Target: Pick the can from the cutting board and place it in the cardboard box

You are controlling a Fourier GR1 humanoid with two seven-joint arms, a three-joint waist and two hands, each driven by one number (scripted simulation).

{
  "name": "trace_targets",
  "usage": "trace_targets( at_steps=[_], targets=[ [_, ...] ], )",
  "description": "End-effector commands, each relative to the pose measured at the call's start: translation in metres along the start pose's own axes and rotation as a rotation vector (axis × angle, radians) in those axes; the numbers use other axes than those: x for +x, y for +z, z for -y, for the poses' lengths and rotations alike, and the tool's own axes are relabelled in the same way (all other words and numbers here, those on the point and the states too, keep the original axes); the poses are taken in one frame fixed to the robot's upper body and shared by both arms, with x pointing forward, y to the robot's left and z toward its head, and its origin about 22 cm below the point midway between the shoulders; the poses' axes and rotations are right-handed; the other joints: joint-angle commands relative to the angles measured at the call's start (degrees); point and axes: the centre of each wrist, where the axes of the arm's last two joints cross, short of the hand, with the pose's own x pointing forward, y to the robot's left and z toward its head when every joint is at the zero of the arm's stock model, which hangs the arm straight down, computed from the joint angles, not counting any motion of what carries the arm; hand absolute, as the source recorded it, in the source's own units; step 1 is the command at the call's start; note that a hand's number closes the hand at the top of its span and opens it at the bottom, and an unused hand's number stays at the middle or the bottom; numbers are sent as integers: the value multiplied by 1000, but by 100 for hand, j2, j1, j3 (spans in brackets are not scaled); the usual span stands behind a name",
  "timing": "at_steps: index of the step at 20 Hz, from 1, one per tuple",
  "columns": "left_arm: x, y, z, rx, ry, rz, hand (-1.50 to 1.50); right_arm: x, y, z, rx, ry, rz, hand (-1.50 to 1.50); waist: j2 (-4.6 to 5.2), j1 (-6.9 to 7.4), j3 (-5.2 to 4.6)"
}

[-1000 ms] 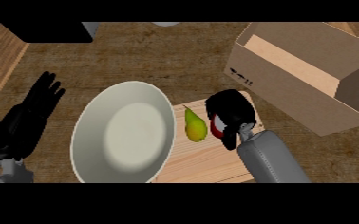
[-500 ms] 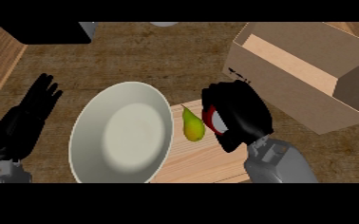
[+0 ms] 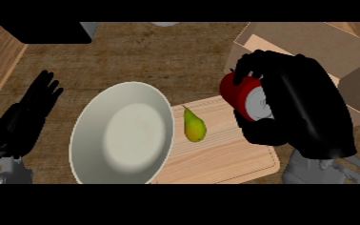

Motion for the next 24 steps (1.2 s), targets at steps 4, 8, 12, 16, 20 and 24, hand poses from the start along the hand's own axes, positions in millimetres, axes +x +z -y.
trace_targets(
  at_steps=[4, 8, 12, 16, 20, 24],
  targets=[
    [-12, 4, 6, -8, 2, -6, 0, -40, -29, 46, -125, -16, -133, 150, 21, 54, 3],
    [-5, 2, 12, -10, -16, 0, 0, -55, -56, 46, -97, 34, -148, 150, 24, 66, 2],
    [-5, 3, -1, -31, 16, -1, 0, -81, -66, 35, -63, 80, -160, 150, 24, 62, 2],
    [-6, 0, -6, -7, 13, 6, 0, -107, -81, 19, -81, 63, -128, 150, 28, 68, 2],
    [-5, 2, 4, -29, 25, -8, 0, -149, -74, 8, -97, 44, -134, 150, 26, 65, 4],
    [12, -1, 10, 0, 15, -3, 0, -149, -93, -40, -43, 39, -137, 150, 34, 96, 5]
  ],
)
